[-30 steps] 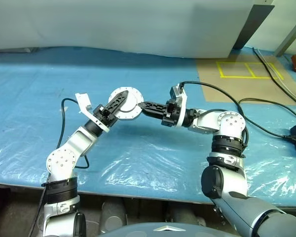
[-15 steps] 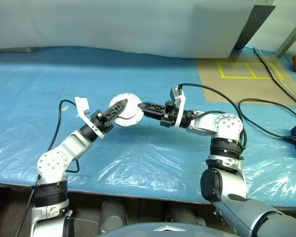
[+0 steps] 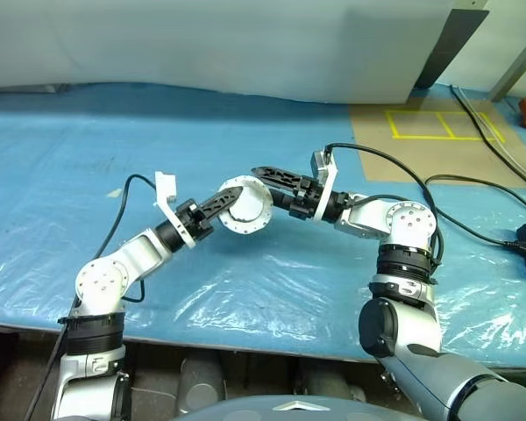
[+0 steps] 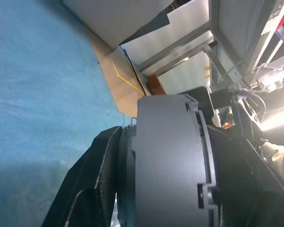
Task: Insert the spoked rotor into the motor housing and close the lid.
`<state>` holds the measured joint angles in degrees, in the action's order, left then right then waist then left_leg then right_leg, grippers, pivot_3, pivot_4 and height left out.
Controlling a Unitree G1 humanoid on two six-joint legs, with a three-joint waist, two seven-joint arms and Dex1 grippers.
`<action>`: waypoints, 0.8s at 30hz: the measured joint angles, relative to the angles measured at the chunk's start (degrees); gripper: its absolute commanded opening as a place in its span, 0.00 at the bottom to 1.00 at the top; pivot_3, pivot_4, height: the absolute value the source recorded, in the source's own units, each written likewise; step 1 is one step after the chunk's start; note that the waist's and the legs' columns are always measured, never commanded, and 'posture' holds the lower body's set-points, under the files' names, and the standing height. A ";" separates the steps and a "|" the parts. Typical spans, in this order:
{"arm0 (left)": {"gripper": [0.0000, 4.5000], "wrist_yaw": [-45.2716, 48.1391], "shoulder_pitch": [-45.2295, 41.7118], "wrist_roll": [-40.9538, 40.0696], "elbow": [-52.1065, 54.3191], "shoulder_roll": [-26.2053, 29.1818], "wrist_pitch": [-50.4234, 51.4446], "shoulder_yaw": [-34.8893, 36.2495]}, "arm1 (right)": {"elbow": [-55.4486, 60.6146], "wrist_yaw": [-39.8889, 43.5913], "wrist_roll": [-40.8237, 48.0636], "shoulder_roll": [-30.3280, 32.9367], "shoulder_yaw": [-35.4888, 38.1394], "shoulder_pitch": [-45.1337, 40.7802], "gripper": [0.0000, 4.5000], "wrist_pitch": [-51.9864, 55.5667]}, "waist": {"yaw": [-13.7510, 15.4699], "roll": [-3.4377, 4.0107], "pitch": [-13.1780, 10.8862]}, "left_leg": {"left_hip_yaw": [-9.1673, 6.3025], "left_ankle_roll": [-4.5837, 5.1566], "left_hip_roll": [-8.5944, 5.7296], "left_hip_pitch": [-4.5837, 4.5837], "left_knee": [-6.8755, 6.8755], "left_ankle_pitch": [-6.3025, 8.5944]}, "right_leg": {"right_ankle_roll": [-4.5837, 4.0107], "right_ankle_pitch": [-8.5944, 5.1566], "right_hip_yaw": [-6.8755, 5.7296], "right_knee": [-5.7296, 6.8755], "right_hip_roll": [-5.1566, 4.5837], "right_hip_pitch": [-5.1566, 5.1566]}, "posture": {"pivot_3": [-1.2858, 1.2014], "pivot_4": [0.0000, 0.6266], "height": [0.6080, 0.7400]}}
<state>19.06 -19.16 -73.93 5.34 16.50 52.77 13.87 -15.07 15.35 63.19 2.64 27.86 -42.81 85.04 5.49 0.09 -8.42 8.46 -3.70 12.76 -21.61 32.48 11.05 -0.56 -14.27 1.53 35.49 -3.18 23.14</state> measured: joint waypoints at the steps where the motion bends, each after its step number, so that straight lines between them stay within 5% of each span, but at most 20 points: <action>1: 0.59 -0.23 -0.25 0.00 -0.05 0.00 -0.07 0.32 | -0.07 0.00 0.02 -0.08 -0.01 -0.02 1.00 0.03 | -0.02 0.00 0.00 | 0.00 0.00 0.00 0.00 -0.01 0.00 | 0.00 0.00 0.00 -0.01 0.00 0.00 | 0.52 0.24 1.00; 24: 0.54 -5.23 -3.17 -0.01 -1.24 0.98 -5.39 7.59 | -2.46 0.23 0.51 -0.46 -0.11 -1.25 1.00 0.08 | -0.23 -0.04 -0.03 | -0.02 0.00 0.02 0.00 -0.01 0.00 | 0.00 0.00 0.00 -0.02 0.03 0.01 | 0.52 0.24 1.00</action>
<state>13.83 -22.33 -73.94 4.10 17.48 47.38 21.47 -17.53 15.57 63.71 2.19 27.75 -44.06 85.13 5.27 0.05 -8.45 8.44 -3.70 12.78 -21.61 32.47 11.05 -0.56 -14.27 1.53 35.46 -3.15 23.15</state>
